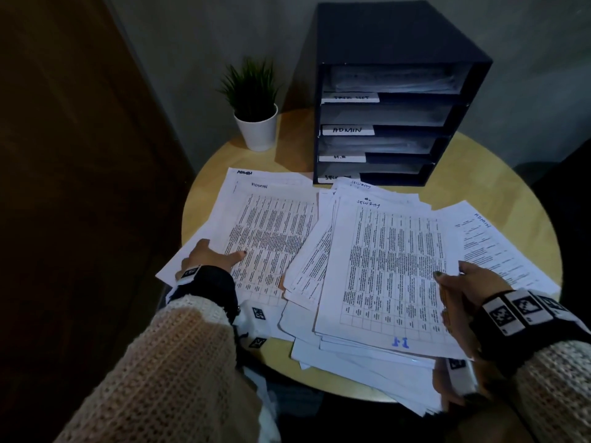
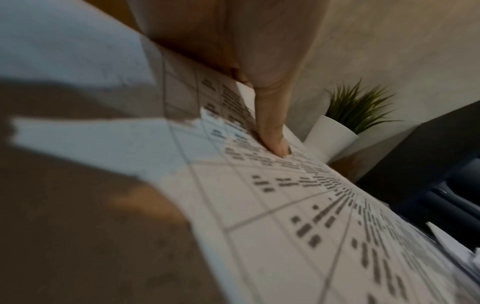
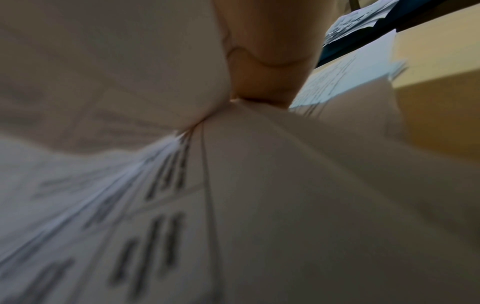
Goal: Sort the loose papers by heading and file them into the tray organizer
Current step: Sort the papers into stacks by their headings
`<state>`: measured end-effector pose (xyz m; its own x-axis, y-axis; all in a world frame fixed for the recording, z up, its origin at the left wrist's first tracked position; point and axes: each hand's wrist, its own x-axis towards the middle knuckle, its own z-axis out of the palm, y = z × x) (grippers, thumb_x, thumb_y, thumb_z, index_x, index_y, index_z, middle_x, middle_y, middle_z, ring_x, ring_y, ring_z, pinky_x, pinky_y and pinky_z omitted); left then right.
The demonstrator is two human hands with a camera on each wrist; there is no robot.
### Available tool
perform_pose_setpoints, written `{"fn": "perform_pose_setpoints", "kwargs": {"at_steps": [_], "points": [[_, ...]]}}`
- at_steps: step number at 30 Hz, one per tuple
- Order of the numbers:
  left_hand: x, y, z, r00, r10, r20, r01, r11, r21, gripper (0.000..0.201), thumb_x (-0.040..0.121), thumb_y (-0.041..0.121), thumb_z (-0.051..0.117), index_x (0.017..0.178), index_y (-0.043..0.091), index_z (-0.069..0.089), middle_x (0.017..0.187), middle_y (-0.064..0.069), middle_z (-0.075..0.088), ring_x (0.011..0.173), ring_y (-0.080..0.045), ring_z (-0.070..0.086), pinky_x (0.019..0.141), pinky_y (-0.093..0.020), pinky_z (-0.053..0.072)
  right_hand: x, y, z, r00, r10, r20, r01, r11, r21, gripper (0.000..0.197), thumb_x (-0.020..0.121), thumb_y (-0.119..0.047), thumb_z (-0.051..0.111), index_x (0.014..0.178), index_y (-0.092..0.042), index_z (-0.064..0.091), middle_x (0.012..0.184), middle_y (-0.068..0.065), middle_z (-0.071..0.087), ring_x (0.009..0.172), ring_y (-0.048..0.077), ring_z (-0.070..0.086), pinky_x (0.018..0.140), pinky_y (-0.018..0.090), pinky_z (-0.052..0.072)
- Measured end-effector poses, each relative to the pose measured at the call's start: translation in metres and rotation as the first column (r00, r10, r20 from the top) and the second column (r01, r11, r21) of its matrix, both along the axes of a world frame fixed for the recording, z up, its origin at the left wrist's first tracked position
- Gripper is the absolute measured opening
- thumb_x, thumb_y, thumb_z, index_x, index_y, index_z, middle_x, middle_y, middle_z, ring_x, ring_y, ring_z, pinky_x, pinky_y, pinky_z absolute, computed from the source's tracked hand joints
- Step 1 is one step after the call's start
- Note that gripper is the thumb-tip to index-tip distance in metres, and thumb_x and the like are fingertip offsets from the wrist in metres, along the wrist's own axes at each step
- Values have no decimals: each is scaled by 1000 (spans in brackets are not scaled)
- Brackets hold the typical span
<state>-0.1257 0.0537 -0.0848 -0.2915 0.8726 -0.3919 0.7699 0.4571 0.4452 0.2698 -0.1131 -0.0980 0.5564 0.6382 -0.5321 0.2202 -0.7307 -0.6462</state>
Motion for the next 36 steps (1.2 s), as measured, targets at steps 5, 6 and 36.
{"fn": "perform_pose_setpoints", "kwargs": {"at_steps": [5,6,36], "points": [[17,-8,12,984,-128,124,92,961,260,19,90,23,60,106,15,56,89,-13,60,75,-30,55,70,-38,49,6,2,-7,997,47,55,-43,997,-62,60,73,-46,73,119,-11,58,101,12,63,101,32,62,93,43,47],[21,-11,17,984,-134,119,96,953,286,12,93,21,54,103,16,56,85,-12,58,69,-29,52,65,-36,45,2,1,-1,996,51,67,-47,997,-69,57,76,-44,71,120,-11,58,104,13,64,102,32,61,91,40,47],[34,-12,70,795,-28,606,-430,678,596,29,91,17,58,118,10,52,105,-2,56,95,-15,52,76,-21,41,20,-18,16,791,-140,-595,493,722,485,33,100,-13,37,131,-17,46,93,-4,74,74,13,72,61,28,59]]}}
